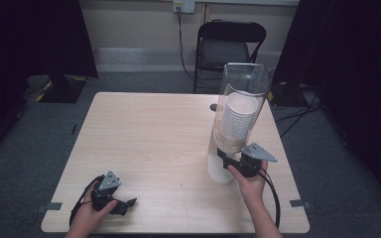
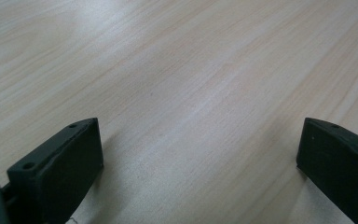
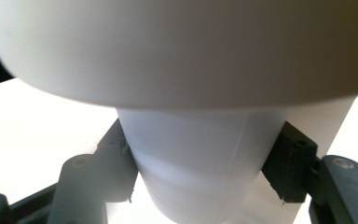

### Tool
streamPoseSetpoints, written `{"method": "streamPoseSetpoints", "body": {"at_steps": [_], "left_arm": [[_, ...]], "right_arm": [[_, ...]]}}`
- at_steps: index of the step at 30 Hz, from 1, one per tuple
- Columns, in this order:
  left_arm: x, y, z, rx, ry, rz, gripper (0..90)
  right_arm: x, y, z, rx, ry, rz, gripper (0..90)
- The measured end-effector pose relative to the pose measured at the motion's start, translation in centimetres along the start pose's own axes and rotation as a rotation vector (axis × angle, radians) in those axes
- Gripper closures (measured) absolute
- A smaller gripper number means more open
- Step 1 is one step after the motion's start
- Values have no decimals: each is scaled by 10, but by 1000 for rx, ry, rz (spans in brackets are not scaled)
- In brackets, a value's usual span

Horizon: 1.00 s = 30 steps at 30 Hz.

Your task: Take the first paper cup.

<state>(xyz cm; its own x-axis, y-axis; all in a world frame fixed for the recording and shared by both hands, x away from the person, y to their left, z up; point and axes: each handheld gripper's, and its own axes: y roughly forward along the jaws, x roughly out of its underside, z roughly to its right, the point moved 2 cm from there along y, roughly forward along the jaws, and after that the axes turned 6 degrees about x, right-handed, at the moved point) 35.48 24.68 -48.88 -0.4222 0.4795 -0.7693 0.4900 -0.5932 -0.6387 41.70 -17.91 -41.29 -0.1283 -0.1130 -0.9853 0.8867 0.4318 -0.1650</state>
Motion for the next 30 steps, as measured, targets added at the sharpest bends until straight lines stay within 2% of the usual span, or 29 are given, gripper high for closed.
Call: {"method": "streamPoseSetpoints", "body": {"at_steps": [4, 5, 6, 7, 8, 9, 10, 11, 13, 15, 18, 26, 30], "left_arm": [[0, 0, 0, 0, 2, -3, 0], [0, 0, 0, 0, 3, -2, 0], [0, 0, 0, 0, 3, -3, 0], [0, 0, 0, 0, 2, -3, 0], [0, 0, 0, 1, 3, -3, 0], [0, 0, 0, -1, -1, -2, 0], [0, 0, 0, -1, -1, -2, 0], [0, -1, 0, 1, 5, -8, 0], [0, -1, 0, 0, 6, -9, 0], [0, 0, 0, -1, 4, -6, 0], [0, 0, 0, -2, 5, -9, 0], [0, 0, 1, -5, -2, -3, 0], [0, 0, 0, -5, -1, -4, 0]], "right_arm": [[1, 1, 0, -2, 4, 8, 362], [3, 2, 1, -2, 8, -40, 387], [14, 7, 2, 18, -46, -114, 385], [34, 9, 6, 29, -53, -214, 383], [49, 8, 12, 26, 18, -204, 379], [46, 0, 15, 49, 93, -104, 377], [46, 0, 15, 49, 93, -104, 377], [44, 0, 17, 49, 25, -156, 368], [44, -1, 20, 41, 7, -227, 362], [45, -4, 27, 53, -27, -256, 356], [48, -10, 33, 42, -36, -263, 348], [46, -32, 30, 21, -84, -276, 334], [45, -40, 30, 9, -90, -280, 329]]}}
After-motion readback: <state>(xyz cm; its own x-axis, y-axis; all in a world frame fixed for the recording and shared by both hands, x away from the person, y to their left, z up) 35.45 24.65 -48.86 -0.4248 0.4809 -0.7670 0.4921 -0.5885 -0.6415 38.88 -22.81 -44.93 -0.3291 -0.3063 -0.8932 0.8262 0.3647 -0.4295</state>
